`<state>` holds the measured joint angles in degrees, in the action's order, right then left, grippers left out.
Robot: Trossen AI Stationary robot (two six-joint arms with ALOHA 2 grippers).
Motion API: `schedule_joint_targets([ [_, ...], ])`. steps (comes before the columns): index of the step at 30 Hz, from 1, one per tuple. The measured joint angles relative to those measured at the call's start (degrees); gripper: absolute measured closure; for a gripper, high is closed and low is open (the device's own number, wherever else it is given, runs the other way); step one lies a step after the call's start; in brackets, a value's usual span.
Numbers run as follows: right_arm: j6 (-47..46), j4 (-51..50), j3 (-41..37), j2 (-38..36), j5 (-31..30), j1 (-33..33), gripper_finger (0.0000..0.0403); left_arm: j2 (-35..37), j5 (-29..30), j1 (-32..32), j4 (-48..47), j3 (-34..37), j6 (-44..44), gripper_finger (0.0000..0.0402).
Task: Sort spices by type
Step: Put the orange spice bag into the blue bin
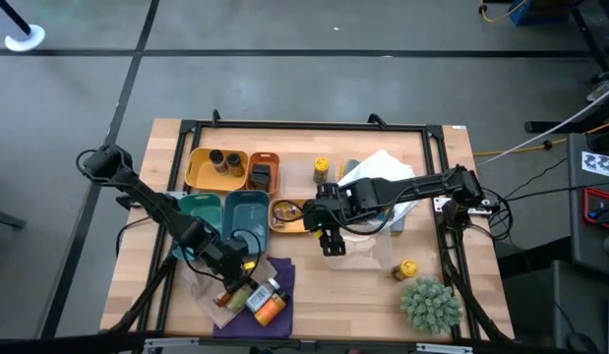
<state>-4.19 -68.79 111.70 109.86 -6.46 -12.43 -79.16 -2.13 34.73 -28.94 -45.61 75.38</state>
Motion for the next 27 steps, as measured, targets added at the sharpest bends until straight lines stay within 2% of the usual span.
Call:
schedule_joint_targets([
  [12, -0.01, -0.04, 0.00, 0.00, 0.02, 0.00, 0.0061, -6.13, 0.11, 0.03, -0.63, -0.28, -4.03, 0.0241],
  [15, 0.00, -0.02, 0.00, 0.00, 0.04, 0.00, 0.0061, -6.24, -0.04, 0.00, -0.61, -0.15, -4.01, 0.0271],
  [22, 0.00, -0.04, 0.00, 0.00, 0.04, 0.00, 0.0061, -6.24, -2.80, -0.02, -0.62, -0.06, -3.86, 0.0380],
  [24, -0.01, -0.04, 0.00, 0.00, 0.04, 0.00, 0.0061, -6.05, -3.36, -0.02, -0.60, -0.06, -3.83, 0.0395],
  [27, -0.01, -0.04, 0.00, 0.00, 0.04, 0.00, 0.0061, -5.22, -3.84, -0.02, -0.55, 0.01, -3.81, 0.0392],
])
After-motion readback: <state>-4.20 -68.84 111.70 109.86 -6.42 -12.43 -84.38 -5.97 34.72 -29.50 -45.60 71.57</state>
